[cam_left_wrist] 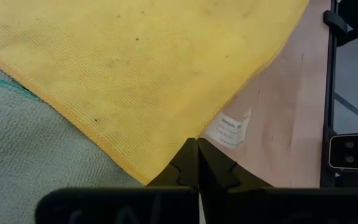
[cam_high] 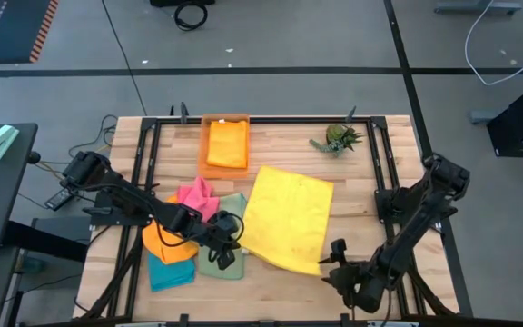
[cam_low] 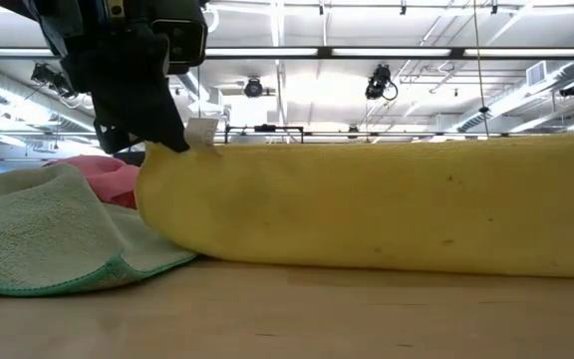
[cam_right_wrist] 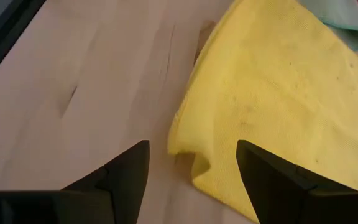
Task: Fold microfiber towels
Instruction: Fold the yellow microfiber cloth
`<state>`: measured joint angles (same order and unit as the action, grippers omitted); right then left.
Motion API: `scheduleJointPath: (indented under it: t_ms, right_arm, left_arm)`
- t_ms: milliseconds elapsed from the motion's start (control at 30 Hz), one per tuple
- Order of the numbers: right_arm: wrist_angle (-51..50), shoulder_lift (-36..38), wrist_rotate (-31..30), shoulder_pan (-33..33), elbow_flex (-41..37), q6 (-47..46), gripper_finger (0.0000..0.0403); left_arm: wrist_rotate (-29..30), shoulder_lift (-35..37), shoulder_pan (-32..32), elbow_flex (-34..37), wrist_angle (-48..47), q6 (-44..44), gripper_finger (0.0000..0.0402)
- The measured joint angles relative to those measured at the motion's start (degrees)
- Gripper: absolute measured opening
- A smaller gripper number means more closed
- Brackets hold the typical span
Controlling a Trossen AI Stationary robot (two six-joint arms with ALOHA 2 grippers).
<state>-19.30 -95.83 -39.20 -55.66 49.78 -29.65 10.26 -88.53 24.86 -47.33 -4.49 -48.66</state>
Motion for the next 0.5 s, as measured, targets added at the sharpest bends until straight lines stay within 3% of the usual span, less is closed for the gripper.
scheduleJointPath:
  t_ms: [233, 333, 500]
  right_arm:
    - [2.42, -0.79, -3.29, 1.94, 1.58, 2.6, 0.0223]
    - [2.44, -0.65, -3.36, 2.48, 2.62, 2.31, 0.0165]
    - [0.77, -0.65, 0.7, 2.72, 2.69, -4.15, 0.0024]
  left_arm:
    - [0.0, 0.0, -0.33, 0.0, 0.0, -0.17, 0.0005]
    - [0.0, 0.0, -0.33, 0.0, 0.0, -0.13, 0.0003]
    - [-0.02, 0.0, -0.46, 0.0, -0.04, -0.05, 0.0006]
